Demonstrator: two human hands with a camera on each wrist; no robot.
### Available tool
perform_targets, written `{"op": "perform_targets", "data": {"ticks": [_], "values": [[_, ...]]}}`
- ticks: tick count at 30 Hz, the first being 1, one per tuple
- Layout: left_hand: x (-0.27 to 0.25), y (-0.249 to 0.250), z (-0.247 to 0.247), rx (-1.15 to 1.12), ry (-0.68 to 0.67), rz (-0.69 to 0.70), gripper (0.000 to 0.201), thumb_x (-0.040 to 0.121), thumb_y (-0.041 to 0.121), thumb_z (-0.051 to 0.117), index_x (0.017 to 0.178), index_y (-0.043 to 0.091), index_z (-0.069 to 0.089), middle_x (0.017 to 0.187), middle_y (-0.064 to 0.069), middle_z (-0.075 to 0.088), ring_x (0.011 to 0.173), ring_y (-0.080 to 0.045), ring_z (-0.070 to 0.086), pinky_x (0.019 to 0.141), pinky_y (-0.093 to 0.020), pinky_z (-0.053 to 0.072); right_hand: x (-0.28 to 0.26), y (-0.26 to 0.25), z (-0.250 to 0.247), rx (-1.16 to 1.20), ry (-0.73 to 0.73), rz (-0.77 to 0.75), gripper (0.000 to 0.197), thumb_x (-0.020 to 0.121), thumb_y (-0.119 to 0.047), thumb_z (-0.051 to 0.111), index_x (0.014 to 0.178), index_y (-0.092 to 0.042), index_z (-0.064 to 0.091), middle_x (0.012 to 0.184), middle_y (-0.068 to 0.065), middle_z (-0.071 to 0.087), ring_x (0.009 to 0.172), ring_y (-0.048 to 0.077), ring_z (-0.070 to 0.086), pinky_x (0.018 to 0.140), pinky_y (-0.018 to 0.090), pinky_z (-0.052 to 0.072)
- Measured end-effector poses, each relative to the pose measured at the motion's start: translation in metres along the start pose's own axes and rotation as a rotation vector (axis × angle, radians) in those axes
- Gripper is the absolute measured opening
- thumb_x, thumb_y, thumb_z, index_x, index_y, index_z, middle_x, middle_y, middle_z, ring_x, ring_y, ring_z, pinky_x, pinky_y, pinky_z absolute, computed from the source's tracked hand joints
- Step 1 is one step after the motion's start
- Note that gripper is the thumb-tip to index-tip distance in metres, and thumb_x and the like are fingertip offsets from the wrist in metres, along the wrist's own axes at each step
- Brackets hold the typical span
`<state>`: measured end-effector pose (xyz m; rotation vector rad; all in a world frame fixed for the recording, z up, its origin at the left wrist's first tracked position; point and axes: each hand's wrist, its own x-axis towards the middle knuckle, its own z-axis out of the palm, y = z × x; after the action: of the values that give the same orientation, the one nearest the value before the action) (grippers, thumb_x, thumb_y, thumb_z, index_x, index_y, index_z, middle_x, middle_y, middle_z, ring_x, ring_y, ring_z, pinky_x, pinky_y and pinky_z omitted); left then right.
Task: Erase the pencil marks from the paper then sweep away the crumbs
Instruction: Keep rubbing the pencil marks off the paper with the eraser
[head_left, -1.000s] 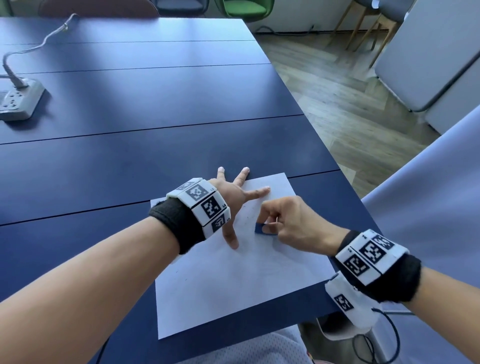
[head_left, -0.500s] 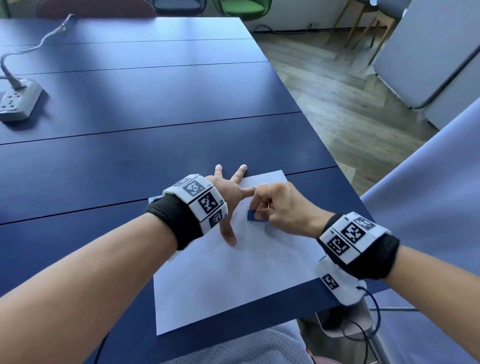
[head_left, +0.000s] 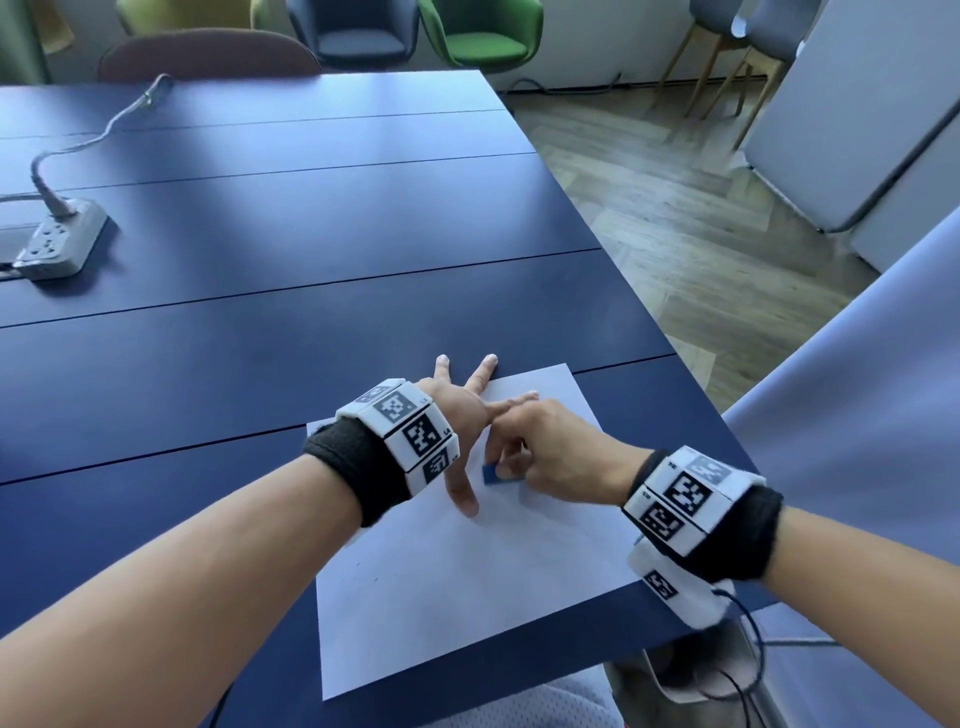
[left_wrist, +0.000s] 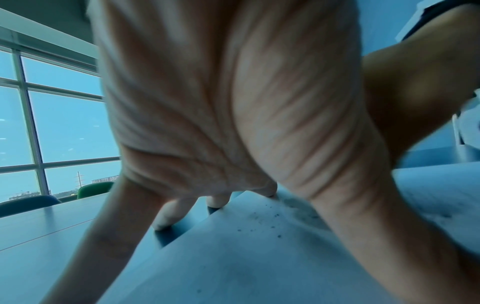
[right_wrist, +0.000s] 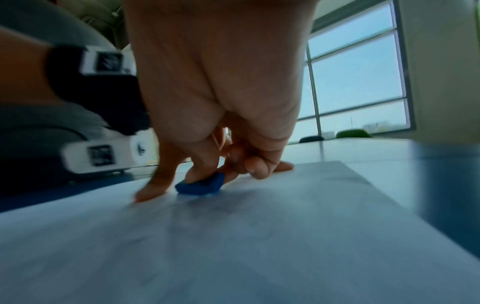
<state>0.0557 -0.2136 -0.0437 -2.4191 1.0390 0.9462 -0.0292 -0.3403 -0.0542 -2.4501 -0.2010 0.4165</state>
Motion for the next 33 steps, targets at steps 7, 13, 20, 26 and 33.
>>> {"op": "perform_targets", "data": {"ticks": [7,13,20,26,33], "values": [[0.001,0.000,0.001,0.007,0.023,0.000,0.141,0.047,0.064,0.088,0.140,0.063,-0.018,0.155,0.007,-0.037,0.142,-0.053,-0.017,0.105,-0.063,0.035,-0.010,-0.005,0.002,-0.025,-0.076,-0.002,0.013,0.082,-0.001,0.067,0.085,-0.012,0.072,0.080,0.007,0.066,0.070,0.015,0.057,0.060,0.019,0.044],[0.002,-0.001,0.000,0.018,0.025,0.006,0.133,0.048,0.066,0.086,0.144,0.061,-0.005,0.156,0.007,-0.035,0.143,-0.052,-0.013,0.104,-0.059,0.037,-0.003,0.001,-0.003,0.016,0.063,0.011,0.014,0.080,0.002,0.066,0.082,-0.011,0.071,0.083,0.009,0.069,0.074,0.017,0.061,0.063,0.023,0.047],[-0.001,0.000,-0.001,0.020,0.023,0.001,0.136,0.049,0.066,0.086,0.139,0.065,-0.016,0.156,0.007,-0.035,0.143,-0.051,-0.013,0.102,-0.061,0.037,0.000,0.006,-0.009,-0.016,0.093,0.059,0.016,0.079,-0.002,0.067,0.082,-0.017,0.072,0.086,0.003,0.069,0.070,0.011,0.060,0.061,0.023,0.045],[0.000,0.002,-0.001,0.026,0.025,-0.016,0.142,0.051,0.065,0.086,0.139,0.061,-0.025,0.155,0.005,-0.037,0.142,-0.052,-0.018,0.107,-0.060,0.033,-0.016,0.006,-0.007,-0.045,-0.055,0.067,0.014,0.081,-0.006,0.070,0.085,-0.019,0.074,0.074,0.001,0.064,0.061,0.006,0.051,0.053,0.012,0.037],[0.001,0.002,0.001,0.040,0.022,-0.025,0.143,0.050,0.066,0.086,0.138,0.061,-0.027,0.155,0.005,-0.038,0.142,-0.053,-0.017,0.106,-0.061,0.034,-0.024,0.010,-0.007,-0.017,-0.022,0.105,0.011,0.079,-0.006,0.071,0.081,-0.017,0.073,0.068,-0.003,0.064,0.053,0.003,0.051,0.049,0.009,0.037]]}}
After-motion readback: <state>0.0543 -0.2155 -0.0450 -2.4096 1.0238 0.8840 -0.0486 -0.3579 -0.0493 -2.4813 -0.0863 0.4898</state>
